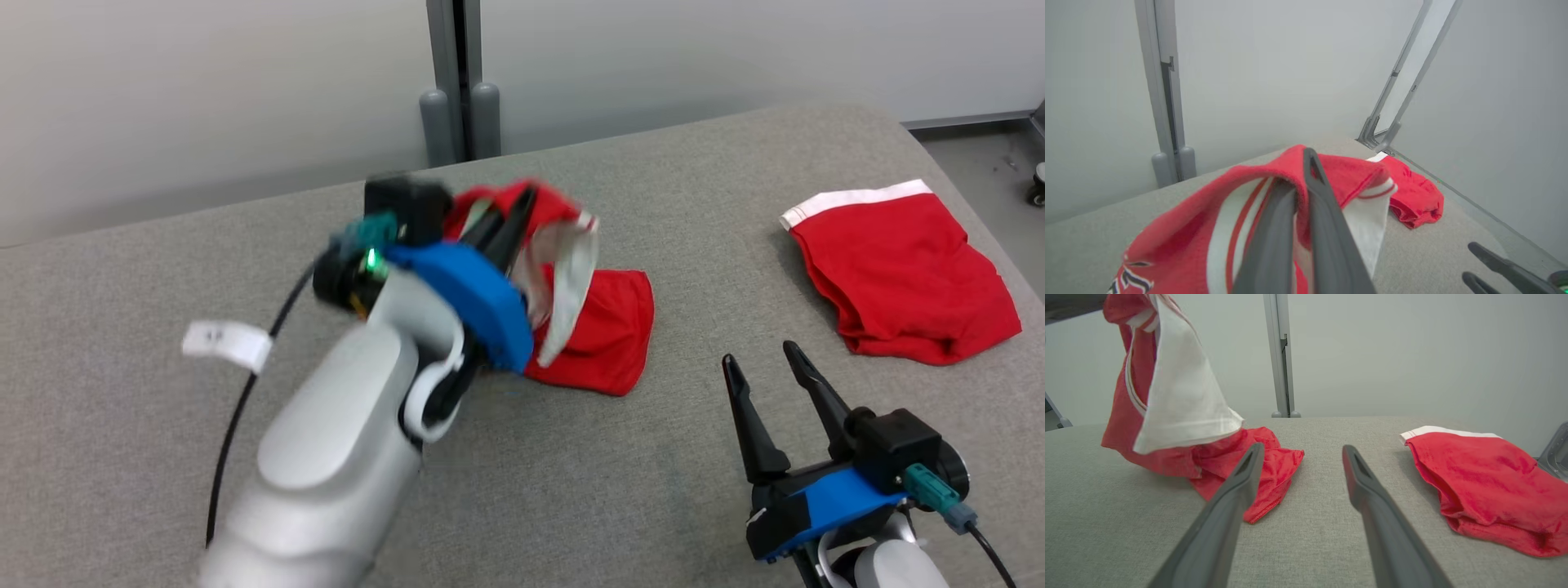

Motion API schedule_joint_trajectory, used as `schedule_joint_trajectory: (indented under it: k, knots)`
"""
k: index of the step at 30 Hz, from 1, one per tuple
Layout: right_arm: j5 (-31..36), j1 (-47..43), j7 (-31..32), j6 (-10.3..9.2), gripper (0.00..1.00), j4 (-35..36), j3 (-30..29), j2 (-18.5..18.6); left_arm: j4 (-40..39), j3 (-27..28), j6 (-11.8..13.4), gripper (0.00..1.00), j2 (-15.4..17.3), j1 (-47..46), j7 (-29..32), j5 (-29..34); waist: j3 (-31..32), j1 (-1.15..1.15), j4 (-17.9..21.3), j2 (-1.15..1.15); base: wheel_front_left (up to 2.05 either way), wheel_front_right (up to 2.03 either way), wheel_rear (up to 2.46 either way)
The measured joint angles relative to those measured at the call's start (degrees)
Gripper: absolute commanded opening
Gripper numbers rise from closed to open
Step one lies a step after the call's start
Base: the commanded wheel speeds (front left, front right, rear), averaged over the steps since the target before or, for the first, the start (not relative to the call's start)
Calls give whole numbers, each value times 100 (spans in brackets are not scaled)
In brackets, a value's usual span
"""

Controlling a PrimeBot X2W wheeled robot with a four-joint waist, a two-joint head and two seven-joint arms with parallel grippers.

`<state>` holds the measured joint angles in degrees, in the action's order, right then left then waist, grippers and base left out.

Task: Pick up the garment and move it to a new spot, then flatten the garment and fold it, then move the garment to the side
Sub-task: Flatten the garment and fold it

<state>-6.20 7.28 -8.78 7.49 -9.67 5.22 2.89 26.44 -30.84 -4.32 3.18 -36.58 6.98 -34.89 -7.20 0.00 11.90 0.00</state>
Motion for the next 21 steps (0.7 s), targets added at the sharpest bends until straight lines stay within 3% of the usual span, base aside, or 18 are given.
schedule_joint_trajectory:
  k: [9, 14, 17, 21]
  knots:
    - [-86, 79, 10, 0, 100, -11, 282, -3, -124, -509, -267, 0, -22, -2063, 46, -1098, 105, 0, 239, 0, 0, 0, 0]
    - [-180, 122, -92, 0, 100, -30, 199, -3, -740, -697, -281, 0, 36, -2924, -35, -2059, -54, 0, 220, 0, 0, 0, 0]
    - [-203, 125, -146, 0, 100, -56, 101, -1, -901, -711, -308, 0, 442, -2814, -40, -2314, -98, 0, 98, 0, 0, 0, 0]
    - [-199, 147, -182, 0, 100, -60, 51, -3, -665, -658, -271, 0, 994, -1988, -89, -2454, -133, 0, -133, 0, 0, 0, 0]
